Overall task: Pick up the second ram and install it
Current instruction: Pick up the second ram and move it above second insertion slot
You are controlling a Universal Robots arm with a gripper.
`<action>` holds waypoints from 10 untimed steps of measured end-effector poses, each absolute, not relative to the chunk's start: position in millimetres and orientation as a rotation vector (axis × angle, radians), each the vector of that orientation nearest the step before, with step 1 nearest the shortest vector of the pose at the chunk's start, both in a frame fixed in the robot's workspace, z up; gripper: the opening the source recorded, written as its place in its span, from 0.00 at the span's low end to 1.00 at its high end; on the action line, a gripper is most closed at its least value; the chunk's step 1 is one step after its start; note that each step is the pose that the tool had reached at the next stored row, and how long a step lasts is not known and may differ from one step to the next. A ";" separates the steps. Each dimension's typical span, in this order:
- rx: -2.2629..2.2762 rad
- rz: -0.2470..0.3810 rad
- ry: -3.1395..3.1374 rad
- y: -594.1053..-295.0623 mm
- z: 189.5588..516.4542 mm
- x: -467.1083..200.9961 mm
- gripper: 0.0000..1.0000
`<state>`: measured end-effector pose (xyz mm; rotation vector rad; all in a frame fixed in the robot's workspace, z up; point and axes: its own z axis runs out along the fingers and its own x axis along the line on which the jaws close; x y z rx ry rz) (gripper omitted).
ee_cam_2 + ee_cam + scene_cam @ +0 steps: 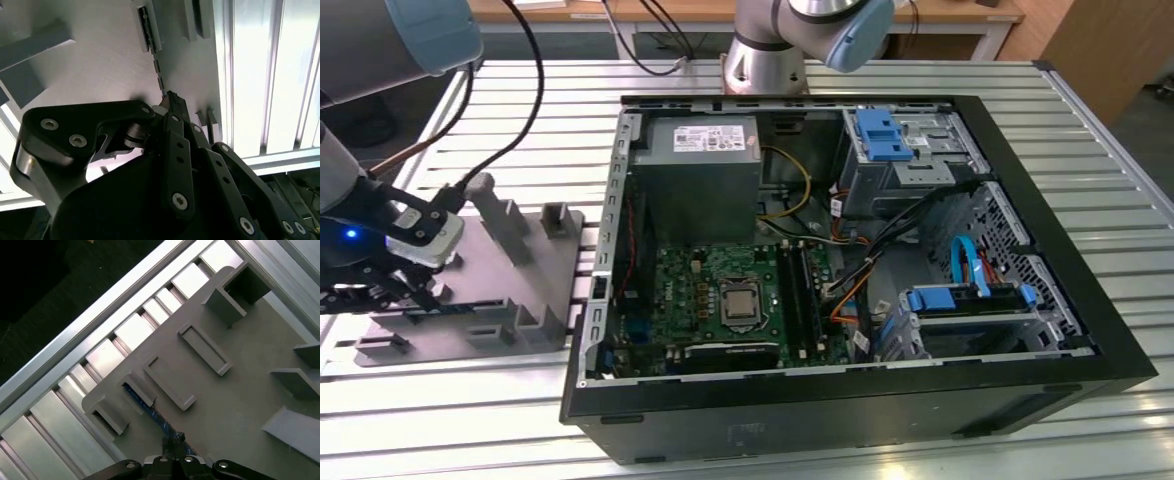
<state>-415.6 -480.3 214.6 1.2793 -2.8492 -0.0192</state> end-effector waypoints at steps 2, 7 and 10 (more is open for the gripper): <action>1.324 -0.019 -2.828 -480.3 214.5 -415.6 0.10; 1.427 -0.018 -2.777 -480.3 214.3 -415.6 0.10; 1.488 -0.017 -2.745 -480.3 214.3 -415.6 0.10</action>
